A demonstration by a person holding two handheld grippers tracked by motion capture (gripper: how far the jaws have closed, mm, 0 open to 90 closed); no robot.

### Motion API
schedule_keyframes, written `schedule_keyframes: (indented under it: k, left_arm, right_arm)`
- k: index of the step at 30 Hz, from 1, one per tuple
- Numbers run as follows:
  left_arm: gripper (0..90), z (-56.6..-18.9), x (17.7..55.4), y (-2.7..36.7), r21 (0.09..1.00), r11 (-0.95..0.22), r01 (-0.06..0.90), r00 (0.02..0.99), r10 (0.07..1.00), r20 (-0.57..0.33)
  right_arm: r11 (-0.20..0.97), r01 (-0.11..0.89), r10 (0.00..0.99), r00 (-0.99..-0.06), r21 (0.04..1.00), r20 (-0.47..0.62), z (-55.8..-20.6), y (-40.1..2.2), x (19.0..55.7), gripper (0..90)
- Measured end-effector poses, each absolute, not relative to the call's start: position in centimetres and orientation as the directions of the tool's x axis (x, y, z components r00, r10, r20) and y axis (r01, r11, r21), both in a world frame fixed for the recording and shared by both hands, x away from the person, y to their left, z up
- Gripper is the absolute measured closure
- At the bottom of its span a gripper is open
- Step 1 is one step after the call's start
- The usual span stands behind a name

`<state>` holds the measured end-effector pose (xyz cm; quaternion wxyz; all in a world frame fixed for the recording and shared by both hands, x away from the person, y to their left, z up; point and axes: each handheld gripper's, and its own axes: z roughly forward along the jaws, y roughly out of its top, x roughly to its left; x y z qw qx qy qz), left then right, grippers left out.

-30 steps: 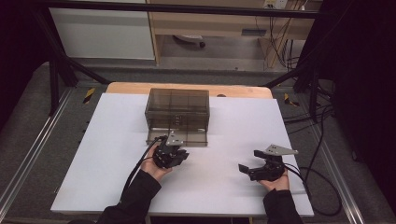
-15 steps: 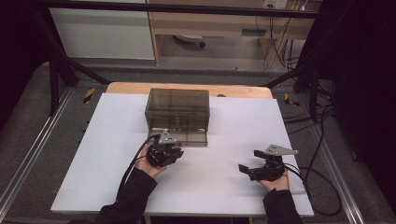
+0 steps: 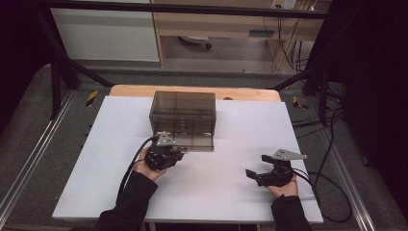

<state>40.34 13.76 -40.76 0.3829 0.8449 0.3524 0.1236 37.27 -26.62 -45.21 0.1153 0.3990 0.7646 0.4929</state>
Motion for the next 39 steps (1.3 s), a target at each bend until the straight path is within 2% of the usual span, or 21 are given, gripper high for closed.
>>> schedule_keyframes:
  k: [39]
  left_arm:
    - [79.5,-39.9,42.7,17.6,0.75,-0.384,0.538,0.632,0.772,-0.059]
  right_arm:
    - [0.198,0.498,0.724,-0.655,0.844,0.216,-45.3,-26.6,37.3,0.6]
